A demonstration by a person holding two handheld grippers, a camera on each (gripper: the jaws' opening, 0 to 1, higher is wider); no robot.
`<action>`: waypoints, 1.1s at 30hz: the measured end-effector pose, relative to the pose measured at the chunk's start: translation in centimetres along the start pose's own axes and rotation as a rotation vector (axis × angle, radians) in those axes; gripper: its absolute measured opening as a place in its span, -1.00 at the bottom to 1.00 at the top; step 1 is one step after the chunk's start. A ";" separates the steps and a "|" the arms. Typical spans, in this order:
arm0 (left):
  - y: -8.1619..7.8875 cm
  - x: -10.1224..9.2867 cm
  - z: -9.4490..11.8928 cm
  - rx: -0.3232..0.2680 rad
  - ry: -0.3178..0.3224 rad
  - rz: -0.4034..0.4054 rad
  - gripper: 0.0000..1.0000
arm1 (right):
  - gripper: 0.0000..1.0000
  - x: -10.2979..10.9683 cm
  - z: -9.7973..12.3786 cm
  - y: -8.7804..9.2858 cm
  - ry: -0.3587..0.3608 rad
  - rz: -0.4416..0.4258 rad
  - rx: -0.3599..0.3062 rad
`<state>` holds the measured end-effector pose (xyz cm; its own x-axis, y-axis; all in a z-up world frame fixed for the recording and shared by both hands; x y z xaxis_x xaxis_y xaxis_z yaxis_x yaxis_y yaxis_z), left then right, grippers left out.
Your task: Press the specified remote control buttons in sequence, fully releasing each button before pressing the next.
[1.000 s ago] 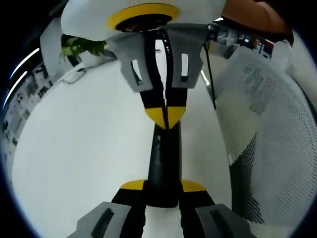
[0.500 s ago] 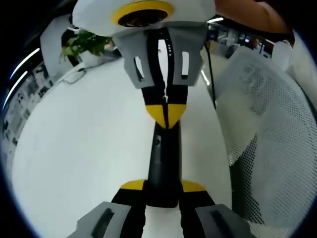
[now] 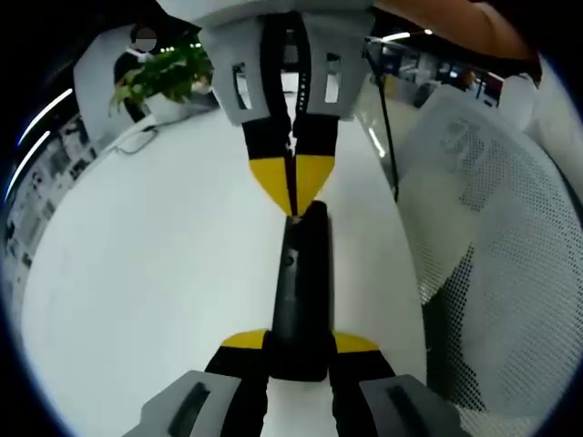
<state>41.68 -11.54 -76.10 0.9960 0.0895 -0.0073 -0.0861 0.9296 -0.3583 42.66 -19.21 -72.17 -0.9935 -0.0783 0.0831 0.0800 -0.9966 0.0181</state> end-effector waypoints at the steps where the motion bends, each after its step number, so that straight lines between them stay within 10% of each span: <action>1: 0.0 0.0 0.0 -0.001 0.000 0.000 -0.52 | -1.00 -0.1 0.1 0.0 0.003 0.001 0.000; 33: 0.2 -0.2 0.0 -0.086 0.001 0.008 -0.52 | -1.00 -0.7 -0.9 -2.0 -0.049 0.042 0.025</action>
<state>41.50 -11.34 -76.22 0.9953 0.0963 -0.0117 -0.0917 0.8949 -0.4368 43.16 -17.18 -73.12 -0.9841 -0.1178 0.1330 0.1239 -0.9916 0.0385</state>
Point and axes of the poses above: the point that each gripper's makers call its tool centre point, and the gripper's own axes: z roughly backward along the fingers, x roughly to its left, y roughly out of its underside, the point moved 2 cm from there along z, roughly backward along the fingers, and after that the axes turned 14 degrees about x, right-handed, at the moved point
